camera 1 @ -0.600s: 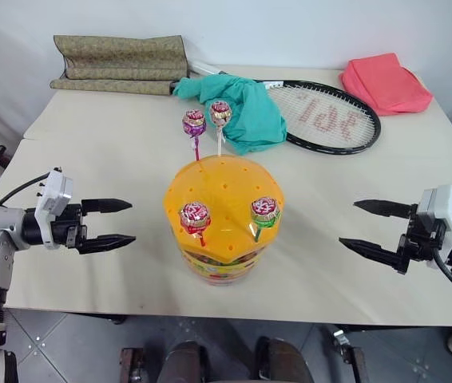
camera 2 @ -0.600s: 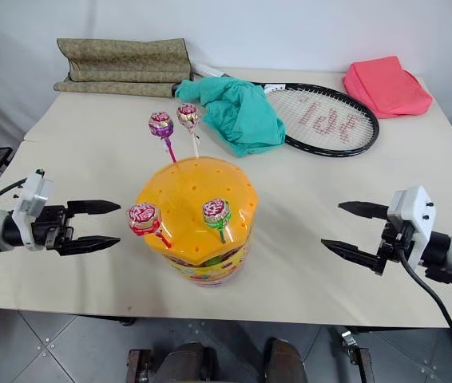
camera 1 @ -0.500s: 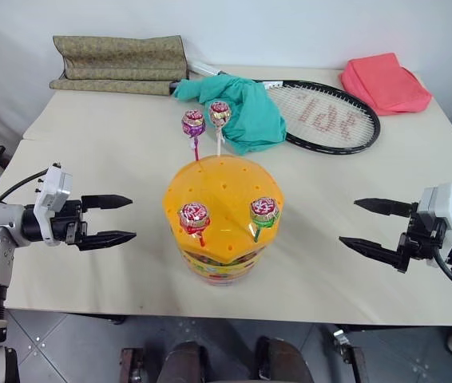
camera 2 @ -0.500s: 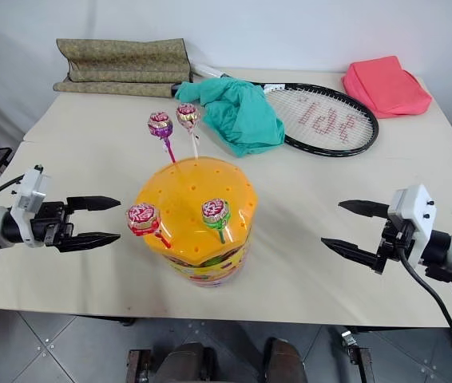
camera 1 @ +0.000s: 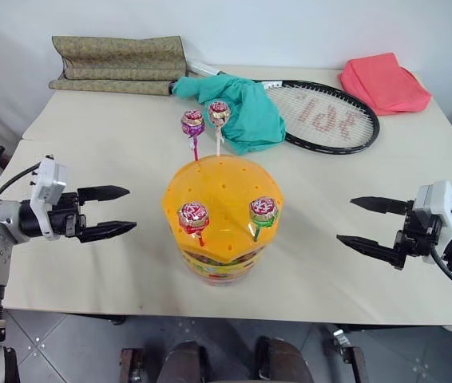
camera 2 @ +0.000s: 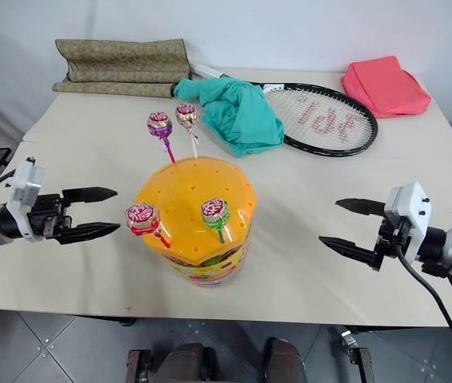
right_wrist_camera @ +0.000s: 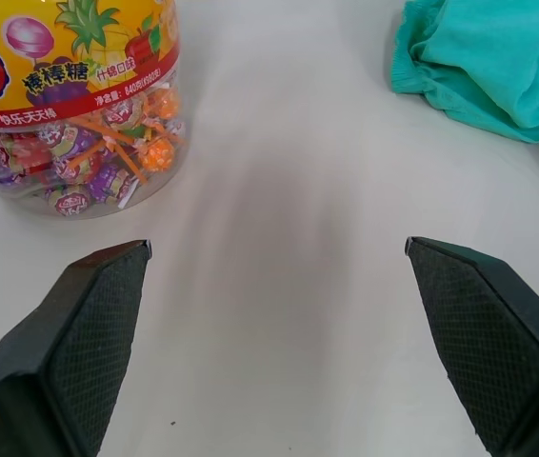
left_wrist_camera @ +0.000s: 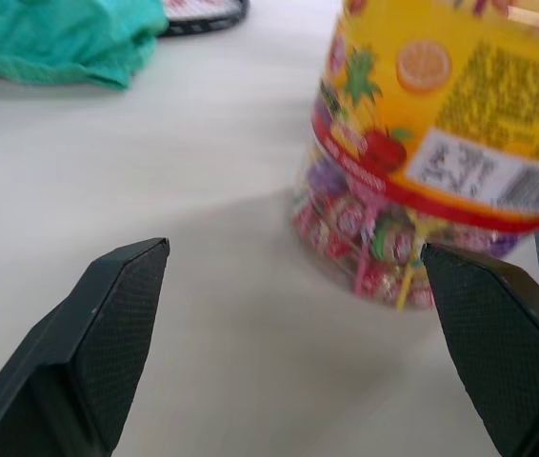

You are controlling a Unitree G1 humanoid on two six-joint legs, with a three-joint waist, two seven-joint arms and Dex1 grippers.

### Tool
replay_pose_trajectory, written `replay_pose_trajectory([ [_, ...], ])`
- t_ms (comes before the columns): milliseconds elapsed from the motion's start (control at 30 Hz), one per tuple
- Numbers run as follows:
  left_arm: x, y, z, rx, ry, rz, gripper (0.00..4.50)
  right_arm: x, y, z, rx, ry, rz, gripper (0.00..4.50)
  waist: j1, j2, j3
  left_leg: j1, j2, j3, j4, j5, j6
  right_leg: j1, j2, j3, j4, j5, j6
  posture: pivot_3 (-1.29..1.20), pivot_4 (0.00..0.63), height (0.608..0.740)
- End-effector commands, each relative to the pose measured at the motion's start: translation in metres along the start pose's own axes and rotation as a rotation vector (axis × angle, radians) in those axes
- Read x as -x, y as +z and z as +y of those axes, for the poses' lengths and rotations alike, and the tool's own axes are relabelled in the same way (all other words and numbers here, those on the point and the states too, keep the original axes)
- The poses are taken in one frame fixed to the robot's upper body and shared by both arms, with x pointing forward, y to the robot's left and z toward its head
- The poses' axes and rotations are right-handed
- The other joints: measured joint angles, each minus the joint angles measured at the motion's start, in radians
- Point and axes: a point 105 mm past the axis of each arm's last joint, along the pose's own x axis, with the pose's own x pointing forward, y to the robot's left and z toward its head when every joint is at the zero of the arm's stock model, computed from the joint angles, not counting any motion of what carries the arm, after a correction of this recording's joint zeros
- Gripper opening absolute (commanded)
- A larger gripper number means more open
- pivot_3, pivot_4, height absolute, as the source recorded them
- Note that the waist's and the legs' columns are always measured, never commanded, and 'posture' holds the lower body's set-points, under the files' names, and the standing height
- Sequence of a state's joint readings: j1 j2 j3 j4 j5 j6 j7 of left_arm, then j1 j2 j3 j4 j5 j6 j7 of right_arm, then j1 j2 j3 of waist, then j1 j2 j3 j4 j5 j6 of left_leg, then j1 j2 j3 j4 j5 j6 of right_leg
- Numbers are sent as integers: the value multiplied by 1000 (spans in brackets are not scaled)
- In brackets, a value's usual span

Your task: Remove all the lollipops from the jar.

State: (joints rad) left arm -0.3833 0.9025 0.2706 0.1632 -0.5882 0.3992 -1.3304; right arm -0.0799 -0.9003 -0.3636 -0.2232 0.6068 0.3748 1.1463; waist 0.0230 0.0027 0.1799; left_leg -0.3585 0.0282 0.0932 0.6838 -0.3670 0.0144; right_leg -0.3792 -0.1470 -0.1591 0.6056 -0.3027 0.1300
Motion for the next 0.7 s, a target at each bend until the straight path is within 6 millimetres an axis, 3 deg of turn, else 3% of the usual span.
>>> replay_pose_trajectory([
  [33,3,25,-3,-22,-5,41,4500,5,19,1,39,30,-31,4478,0,0,0,0,0,0,0,0,0,0,0,0,0,0,0,0,150,740],
  [267,-19,64,-5,-195,-84,-27,4500,5,39,-2,61,14,-89,4478,4,0,0,0,0,0,1,0,0,0,0,0,1,0,0,0,150,740],
  [400,-38,96,-11,-295,-179,-148,4500,6,47,7,70,28,-107,4478,4,-1,0,0,-1,0,1,0,0,0,0,0,1,0,0,0,150,740],
  [533,-54,124,-16,-337,-272,-266,4500,8,68,16,81,25,-184,4478,4,-2,1,-1,-1,-1,2,0,0,0,0,-1,1,0,0,0,150,740],
  [700,-75,134,-19,-337,-391,-328,4500,8,92,29,96,21,-259,4478,3,-2,1,-1,-1,-1,2,0,0,0,0,-1,1,0,0,0,150,740],
])
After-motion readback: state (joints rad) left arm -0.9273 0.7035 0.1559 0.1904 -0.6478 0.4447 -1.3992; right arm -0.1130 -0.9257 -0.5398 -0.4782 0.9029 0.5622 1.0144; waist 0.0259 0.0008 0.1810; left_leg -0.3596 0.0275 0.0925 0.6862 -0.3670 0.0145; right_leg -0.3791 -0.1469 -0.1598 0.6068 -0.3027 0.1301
